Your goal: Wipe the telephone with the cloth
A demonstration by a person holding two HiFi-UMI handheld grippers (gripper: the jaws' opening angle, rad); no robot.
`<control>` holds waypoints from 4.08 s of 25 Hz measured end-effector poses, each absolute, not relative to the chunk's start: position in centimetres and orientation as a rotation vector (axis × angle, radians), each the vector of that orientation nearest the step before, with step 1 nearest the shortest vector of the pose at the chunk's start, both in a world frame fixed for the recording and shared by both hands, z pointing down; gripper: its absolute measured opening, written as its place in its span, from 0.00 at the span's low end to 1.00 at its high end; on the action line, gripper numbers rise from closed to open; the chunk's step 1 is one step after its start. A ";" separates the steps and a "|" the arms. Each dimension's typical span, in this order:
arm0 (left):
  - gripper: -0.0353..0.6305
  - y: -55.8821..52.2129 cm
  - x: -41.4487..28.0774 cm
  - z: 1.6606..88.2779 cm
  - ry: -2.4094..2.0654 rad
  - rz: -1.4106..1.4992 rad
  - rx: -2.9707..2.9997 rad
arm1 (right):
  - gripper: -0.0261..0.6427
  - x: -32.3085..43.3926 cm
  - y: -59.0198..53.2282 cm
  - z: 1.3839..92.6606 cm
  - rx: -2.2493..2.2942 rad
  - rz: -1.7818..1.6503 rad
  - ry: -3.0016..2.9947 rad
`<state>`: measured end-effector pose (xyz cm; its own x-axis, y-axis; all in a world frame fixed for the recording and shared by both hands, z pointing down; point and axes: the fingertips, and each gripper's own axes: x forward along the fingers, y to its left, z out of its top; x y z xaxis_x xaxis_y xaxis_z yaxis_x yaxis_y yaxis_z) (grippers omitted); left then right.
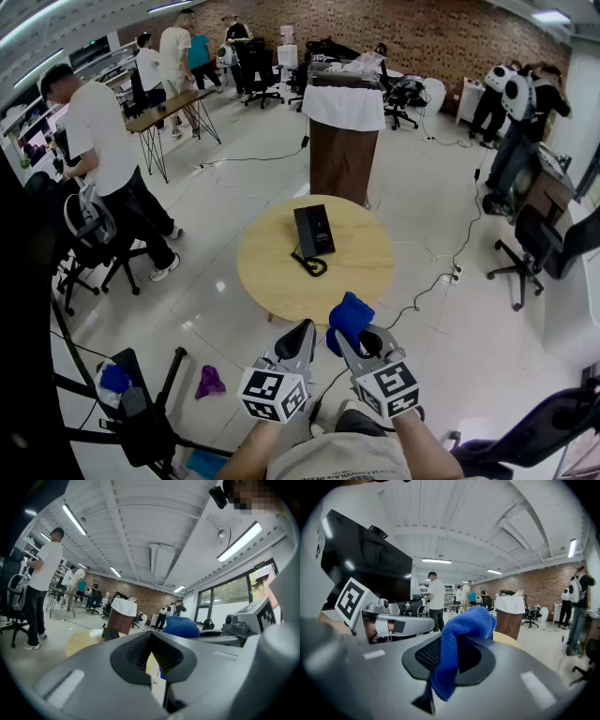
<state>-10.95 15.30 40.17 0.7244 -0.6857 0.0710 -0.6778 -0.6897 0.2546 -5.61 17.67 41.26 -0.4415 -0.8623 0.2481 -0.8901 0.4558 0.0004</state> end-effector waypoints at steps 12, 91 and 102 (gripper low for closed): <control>0.03 12.7 -10.9 40.8 -1.084 -0.017 2.666 | 0.13 -5.2 15.2 41.4 1.532 0.188 -2.499; 0.17 -24.9 -5.2 65.0 -0.354 0.137 2.013 | 0.13 6.8 -15.6 53.1 1.258 0.503 -2.411; 0.15 -24.8 -5.3 65.3 -0.241 0.138 1.968 | 0.13 6.9 -16.1 53.8 1.256 0.513 -2.404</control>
